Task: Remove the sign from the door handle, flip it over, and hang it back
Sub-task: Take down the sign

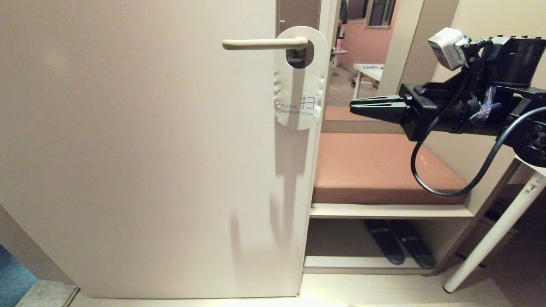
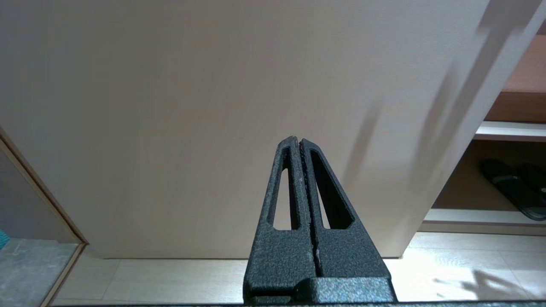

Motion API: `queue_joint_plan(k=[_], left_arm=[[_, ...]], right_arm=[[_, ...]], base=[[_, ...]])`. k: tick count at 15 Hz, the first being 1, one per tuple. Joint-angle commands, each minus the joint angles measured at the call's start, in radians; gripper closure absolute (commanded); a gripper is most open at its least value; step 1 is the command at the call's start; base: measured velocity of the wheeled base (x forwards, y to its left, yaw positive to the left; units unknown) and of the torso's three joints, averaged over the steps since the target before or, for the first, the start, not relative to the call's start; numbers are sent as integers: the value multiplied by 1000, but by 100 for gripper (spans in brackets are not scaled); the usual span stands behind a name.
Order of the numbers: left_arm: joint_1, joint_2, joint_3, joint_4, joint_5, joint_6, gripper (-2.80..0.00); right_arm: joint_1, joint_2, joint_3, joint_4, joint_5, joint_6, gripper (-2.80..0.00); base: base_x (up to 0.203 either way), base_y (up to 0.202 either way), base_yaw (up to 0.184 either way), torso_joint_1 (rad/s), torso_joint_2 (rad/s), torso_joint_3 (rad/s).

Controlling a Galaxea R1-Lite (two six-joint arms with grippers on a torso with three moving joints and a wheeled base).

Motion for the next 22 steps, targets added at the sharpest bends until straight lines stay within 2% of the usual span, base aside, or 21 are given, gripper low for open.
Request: queue_joint_plan(k=[1,8,22], left_arm=[[-1,2,0,0,0,0,0],[-1,2,0,0,0,0,0],[0,2,0,0,0,0,0]], right_arm=[[0,6,-5,-3,7,-2,-280],[29,17,-19,-3,7,2,-280],[100,107,-144,-3,7,4,-280]], base=[[0,0,0,0,0,0],[0,0,0,0,0,0],[0,0,0,0,0,0]])
